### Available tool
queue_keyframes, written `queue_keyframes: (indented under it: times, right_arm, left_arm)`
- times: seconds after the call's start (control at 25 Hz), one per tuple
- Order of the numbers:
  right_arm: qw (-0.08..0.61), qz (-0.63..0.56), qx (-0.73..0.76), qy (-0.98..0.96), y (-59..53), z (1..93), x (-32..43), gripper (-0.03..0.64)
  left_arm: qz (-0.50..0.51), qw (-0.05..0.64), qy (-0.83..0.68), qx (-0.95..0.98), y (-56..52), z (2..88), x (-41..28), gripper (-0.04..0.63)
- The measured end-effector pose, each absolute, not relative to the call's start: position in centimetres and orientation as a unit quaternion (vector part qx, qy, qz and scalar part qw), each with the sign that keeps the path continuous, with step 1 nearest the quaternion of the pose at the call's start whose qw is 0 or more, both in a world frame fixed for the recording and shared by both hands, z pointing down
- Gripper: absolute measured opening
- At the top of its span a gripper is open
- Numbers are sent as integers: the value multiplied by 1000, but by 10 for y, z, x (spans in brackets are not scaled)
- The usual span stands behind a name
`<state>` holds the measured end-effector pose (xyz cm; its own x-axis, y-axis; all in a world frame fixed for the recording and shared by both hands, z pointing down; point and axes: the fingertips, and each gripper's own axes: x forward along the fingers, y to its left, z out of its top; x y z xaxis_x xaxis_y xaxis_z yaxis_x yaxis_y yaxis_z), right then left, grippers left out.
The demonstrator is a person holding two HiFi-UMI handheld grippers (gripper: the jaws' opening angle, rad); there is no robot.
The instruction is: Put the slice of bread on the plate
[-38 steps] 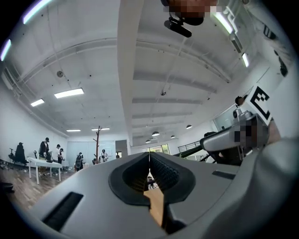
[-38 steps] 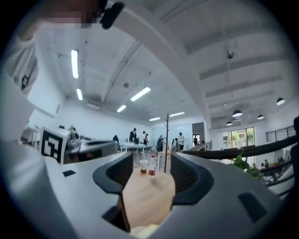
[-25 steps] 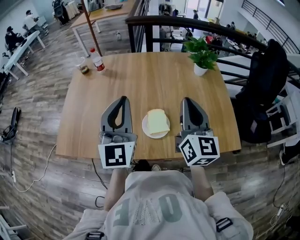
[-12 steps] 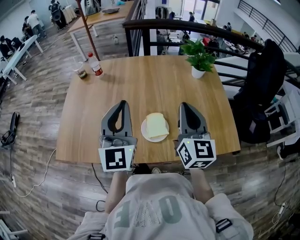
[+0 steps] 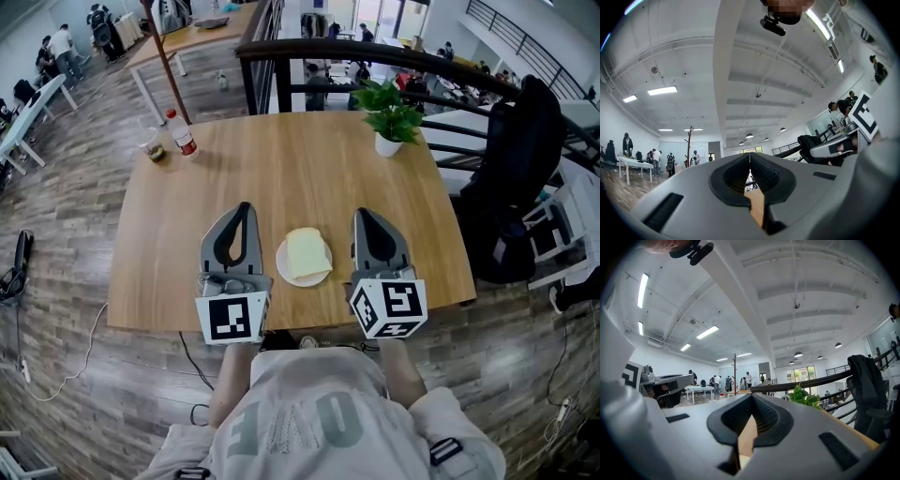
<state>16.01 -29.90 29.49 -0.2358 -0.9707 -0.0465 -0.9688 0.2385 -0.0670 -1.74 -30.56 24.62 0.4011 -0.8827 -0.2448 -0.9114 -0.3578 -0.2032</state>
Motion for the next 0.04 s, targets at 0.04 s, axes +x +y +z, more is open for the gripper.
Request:
queue_keyframes:
  times: [0.04]
  right_arm:
    - [37, -11, -617, 786, -299, 295, 161, 17]
  left_arm:
    - [46, 153, 543, -824, -306, 247, -16, 9]
